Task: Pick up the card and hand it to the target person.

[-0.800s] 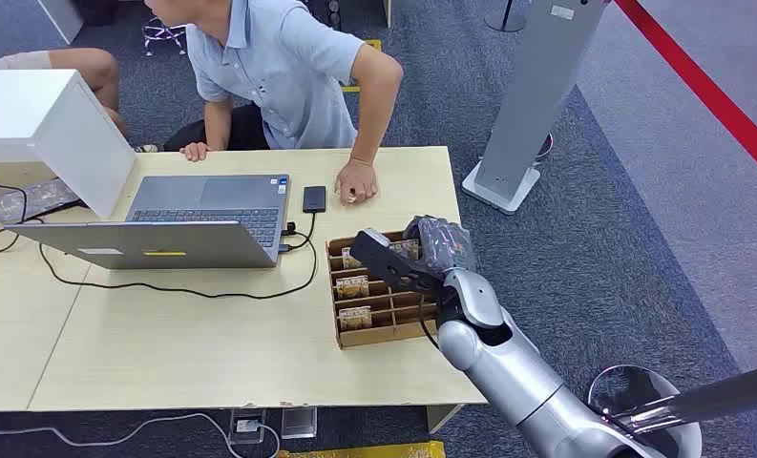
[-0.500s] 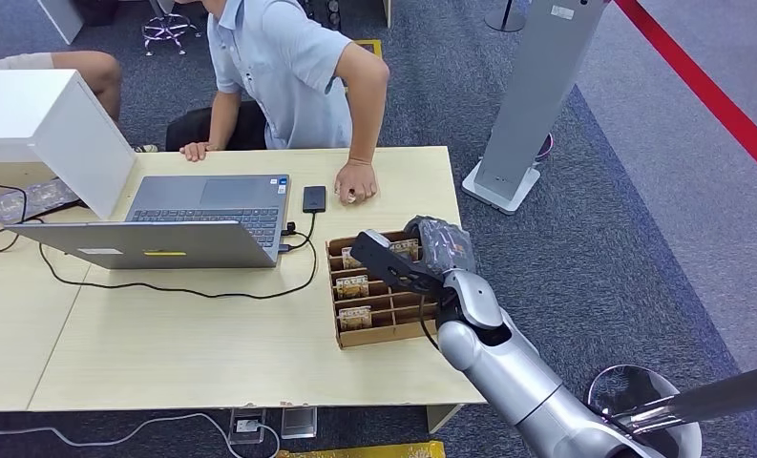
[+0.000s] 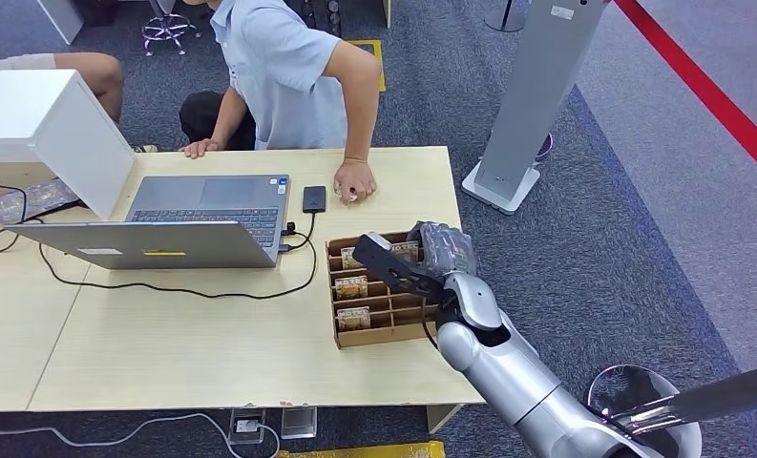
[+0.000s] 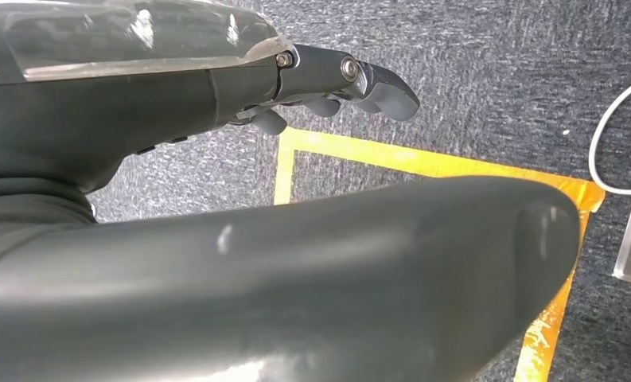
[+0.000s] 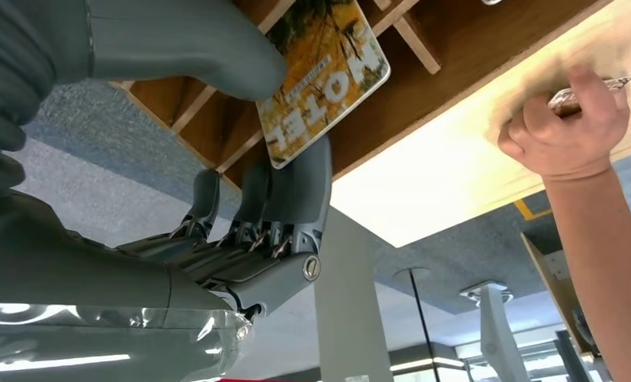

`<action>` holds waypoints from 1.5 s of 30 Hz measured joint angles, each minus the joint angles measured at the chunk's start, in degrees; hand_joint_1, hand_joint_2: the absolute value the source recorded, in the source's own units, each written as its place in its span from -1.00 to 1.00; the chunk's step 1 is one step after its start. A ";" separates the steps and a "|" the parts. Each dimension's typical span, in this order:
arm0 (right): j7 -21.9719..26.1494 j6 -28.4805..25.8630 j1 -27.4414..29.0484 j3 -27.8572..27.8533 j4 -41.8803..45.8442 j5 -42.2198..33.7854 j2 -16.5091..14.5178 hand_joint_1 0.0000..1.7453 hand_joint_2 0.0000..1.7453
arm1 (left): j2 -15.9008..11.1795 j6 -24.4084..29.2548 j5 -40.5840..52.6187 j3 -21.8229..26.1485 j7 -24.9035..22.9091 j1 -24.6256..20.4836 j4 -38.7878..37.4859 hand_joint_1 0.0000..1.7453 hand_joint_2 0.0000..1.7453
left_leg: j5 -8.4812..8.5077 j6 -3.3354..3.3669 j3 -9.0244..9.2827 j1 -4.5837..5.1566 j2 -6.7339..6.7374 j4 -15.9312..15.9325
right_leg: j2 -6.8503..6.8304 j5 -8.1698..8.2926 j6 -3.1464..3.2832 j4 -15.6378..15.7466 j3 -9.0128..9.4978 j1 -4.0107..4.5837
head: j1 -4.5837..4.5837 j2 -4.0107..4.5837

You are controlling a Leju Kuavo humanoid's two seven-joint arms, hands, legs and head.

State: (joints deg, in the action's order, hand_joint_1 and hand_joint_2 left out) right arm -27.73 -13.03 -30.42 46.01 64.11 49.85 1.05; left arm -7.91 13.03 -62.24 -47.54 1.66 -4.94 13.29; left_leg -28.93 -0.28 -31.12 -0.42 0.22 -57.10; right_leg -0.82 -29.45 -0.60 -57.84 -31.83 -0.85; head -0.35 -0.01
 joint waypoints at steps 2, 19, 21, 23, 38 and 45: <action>-0.03 -0.02 0.01 0.00 -0.21 -0.02 0.00 0.37 1.00 | 0.01 0.00 0.01 -0.04 0.00 0.00 0.00 -1.00 -1.00 | 0.00 0.00 0.00 0.00 0.00 0.00 | 0.00 0.00 0.00 0.00 0.00 0.00 | 0.01 0.00; 0.76 -0.15 -0.06 0.04 -1.39 -0.65 -0.58 0.88 1.00 | 0.17 0.32 0.02 -0.10 -0.46 -0.01 0.00 -1.00 -1.00 | 0.00 0.00 0.02 0.00 0.00 0.00 | 0.00 0.00 0.00 0.00 0.02 0.00 | -0.02 0.01; 0.83 -0.19 -0.06 0.04 -1.45 -0.65 -0.62 0.88 1.00 | 0.19 0.43 0.00 -0.10 -0.56 -0.01 0.00 -1.00 -1.00 | 0.00 0.00 0.02 0.00 0.00 0.00 | 0.00 0.00 0.00 0.00 0.02 0.00 | -0.02 0.01; 1.13 -0.53 -0.05 0.04 -1.50 -0.79 -0.69 0.88 1.00 | 0.21 0.59 -0.16 -0.09 -0.63 0.00 0.00 -1.00 -1.00 | 0.00 0.00 0.03 0.00 0.00 0.00 | 0.00 0.00 0.00 0.00 0.02 0.00 | -0.03 0.01; 20.50 -17.94 5.14 -2.09 13.45 -13.95 1.41 0.88 1.00 | 0.46 1.68 -2.67 -0.09 -0.80 0.09 0.00 -1.00 -1.00 | 0.00 0.00 0.01 0.00 0.01 0.00 | 0.02 0.00 0.00 0.01 -0.03 0.00 | -0.03 0.01; 28.78 -26.45 8.68 -4.33 21.22 -13.96 2.46 0.88 1.00 | 0.49 2.07 -2.85 -0.09 -0.61 0.13 0.00 -1.00 -1.00 | 0.00 0.00 0.02 0.00 0.02 0.00 | 0.03 0.00 0.00 0.02 -0.02 0.00 | 0.01 0.00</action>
State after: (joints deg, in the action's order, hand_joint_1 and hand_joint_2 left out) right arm 1.05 -39.49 -21.74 41.68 85.33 35.88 3.51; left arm -7.41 15.10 -65.09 -47.63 1.05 -4.81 13.29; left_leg -28.94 -0.28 -31.10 -0.42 0.24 -57.10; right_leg -0.79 -29.45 -0.60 -57.82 -31.85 -0.85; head -0.34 -0.01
